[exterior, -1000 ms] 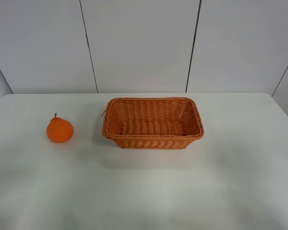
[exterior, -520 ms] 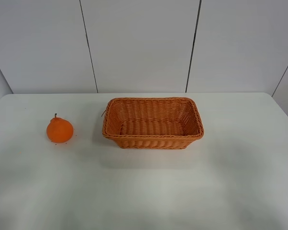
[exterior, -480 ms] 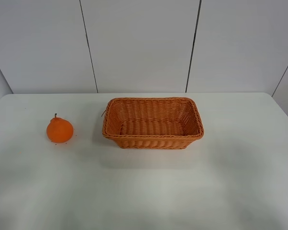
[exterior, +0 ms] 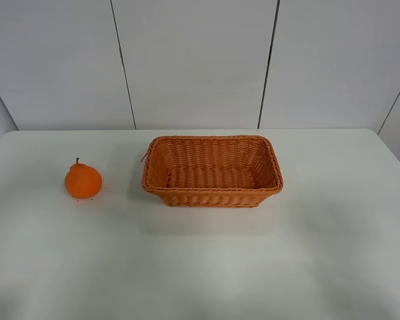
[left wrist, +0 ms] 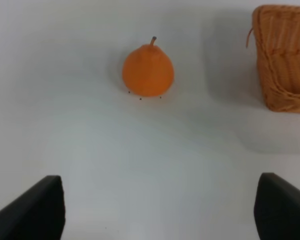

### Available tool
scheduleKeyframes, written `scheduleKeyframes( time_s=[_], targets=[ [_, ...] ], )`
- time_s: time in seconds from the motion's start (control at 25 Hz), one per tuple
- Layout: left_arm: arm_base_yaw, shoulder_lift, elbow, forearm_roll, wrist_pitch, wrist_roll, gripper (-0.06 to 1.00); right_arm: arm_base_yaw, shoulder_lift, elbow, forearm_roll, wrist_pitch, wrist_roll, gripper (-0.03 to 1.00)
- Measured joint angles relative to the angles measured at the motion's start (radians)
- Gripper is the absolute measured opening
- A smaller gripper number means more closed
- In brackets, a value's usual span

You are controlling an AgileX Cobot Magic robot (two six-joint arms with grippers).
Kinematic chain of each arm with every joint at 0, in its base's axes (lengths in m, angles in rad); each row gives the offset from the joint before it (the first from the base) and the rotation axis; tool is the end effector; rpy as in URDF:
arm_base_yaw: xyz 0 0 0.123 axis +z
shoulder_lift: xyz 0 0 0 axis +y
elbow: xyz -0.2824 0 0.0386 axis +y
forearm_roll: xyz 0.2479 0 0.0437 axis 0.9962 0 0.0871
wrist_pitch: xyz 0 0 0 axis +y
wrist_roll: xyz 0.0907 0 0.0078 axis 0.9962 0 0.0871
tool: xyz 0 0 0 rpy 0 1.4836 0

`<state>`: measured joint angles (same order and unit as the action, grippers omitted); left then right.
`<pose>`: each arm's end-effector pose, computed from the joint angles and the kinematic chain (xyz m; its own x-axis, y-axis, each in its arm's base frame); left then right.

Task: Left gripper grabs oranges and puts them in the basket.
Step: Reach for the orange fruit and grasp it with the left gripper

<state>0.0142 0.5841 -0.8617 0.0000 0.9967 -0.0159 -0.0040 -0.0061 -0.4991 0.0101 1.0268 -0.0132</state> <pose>0.0855 0.0012 0.3670 -0.5903 -0.0243 -0.8068 -0.0236 0.9996 -0.0128 -0.0043 0.0008 0.2797 -0.4208 -0.0063 -0.9071 -0.0072 1.0000 -0.0036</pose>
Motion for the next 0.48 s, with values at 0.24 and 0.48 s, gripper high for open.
scheduleKeyframes(
  time_s=[0.24,0.48],
  targets=[
    [0.000,0.468,-0.227,0.000,-0.005,0.000,0.87,0.000,0.000,0.000,0.000,0.000,0.000,0.69],
    [0.000,0.916,-0.484,0.000,-0.007,0.000,0.87,0.000,0.000,0.000,0.000,0.000,0.000,0.69]
  ],
)
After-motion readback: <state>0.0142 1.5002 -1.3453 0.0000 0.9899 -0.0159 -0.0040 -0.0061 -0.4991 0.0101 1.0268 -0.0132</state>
